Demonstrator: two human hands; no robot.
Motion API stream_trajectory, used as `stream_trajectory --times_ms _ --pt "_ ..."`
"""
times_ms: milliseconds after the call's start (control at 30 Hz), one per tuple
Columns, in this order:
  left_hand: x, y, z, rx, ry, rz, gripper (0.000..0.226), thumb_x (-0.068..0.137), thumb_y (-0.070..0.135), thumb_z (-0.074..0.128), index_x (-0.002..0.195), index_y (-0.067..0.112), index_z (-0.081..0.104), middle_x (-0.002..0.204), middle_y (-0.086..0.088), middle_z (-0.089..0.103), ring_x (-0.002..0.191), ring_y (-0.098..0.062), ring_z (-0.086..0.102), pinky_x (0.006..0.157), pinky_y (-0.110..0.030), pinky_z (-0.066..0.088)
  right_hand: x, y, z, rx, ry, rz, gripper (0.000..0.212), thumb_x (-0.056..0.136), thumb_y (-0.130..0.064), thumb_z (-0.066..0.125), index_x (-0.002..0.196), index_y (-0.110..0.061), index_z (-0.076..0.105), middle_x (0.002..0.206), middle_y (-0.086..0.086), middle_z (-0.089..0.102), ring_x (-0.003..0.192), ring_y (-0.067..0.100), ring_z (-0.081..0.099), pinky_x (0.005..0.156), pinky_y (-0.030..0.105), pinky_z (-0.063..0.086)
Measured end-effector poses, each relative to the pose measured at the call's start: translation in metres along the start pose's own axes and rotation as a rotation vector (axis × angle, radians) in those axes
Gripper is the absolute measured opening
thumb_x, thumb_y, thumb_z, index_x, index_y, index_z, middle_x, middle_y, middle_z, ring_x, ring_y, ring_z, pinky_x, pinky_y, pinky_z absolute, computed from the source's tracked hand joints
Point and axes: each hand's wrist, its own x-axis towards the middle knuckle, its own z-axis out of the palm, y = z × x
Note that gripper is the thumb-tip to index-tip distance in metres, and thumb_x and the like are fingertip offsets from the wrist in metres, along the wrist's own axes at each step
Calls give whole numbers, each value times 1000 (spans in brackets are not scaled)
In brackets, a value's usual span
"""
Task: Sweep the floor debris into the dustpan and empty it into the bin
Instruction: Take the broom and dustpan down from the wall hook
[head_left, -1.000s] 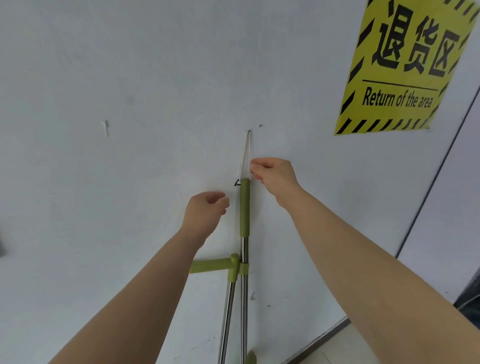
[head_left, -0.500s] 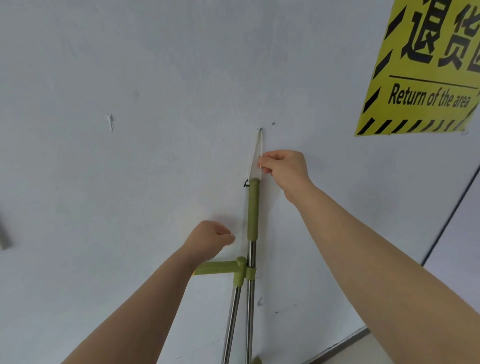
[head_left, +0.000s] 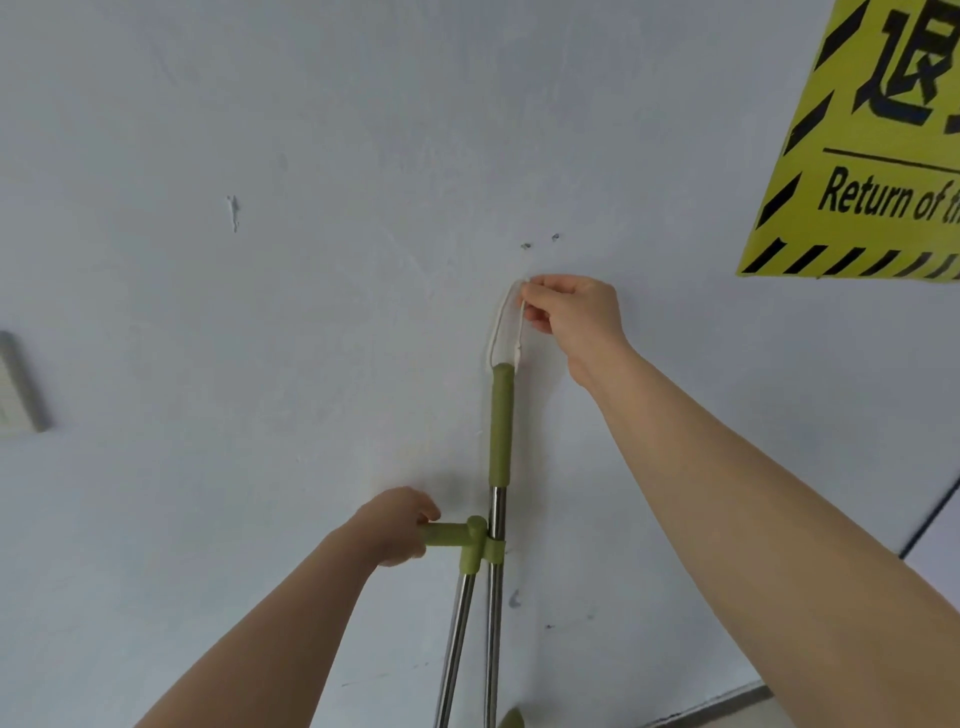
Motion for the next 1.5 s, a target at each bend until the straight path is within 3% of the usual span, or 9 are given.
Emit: stream_trajectory --times_ms 133,300,500,667,900,1067,1267,1400,1500 --pt "-1 -4 3 -21 37 21 41 85 5 57 123 17 64 120 0 61 109 -19 57 92 -28 47 -2 -2 -5 93 -32 6 11 84 -8 68 76 -13 70 72 3 68 61 9 58 72 24 54" --pt "-1 5 9 -64 49 33 30 83 11 63 112 15 69 103 -1 63 86 -17 56 78 -29 47 -10 -10 -16 163 -81 -8 9 85 -7 67 78 -11 71 72 4 70 62 10 59 70 24 54" --pt "-1 19 26 20 -25 -7 22 84 34 61 103 24 69 99 3 67 95 -20 63 92 -40 49 -25 -7 -25 212 -129 17 5 84 -7 68 81 -9 71 72 3 70 60 9 60 65 22 53" --pt "-3 27 43 29 -66 25 25 86 38 60 105 22 67 99 4 65 94 -18 63 85 -34 51 -38 -1 -30 279 -164 34 5 86 -6 67 83 -8 70 73 3 69 61 9 60 65 21 52" --pt "-8 32 55 48 28 37 23 86 42 55 96 24 66 92 6 66 79 -15 58 73 -28 45 -55 25 -48 370 -144 129 9 89 -11 65 82 -10 69 77 2 70 68 14 57 65 26 52" --pt "-8 30 61 68 0 66 23 85 42 57 98 26 67 93 6 67 82 -15 60 72 -27 44 -72 56 -47 228 -150 287 18 92 -23 59 80 -14 69 80 4 68 73 17 61 67 26 51" --pt "-8 19 70 74 -62 95 26 83 42 56 96 22 67 91 2 67 73 -15 54 66 -27 40 -95 82 -42 -102 -149 601 23 94 -31 51 86 -12 61 73 4 58 50 13 44 45 22 37" --pt "-8 9 75 65 -144 135 26 84 39 59 95 17 66 83 3 60 73 -16 53 63 -26 38 -120 95 -30 -78 -158 901 36 92 -44 52 98 -8 55 70 12 61 50 16 55 45 22 49" --pt "-9 1 79 59 -200 175 21 84 36 59 91 16 64 80 4 58 73 -16 53 63 -26 39 -139 105 -21 99 -91 1044 53 87 -50 59 109 -2 55 84 21 65 61 26 66 54 29 58"
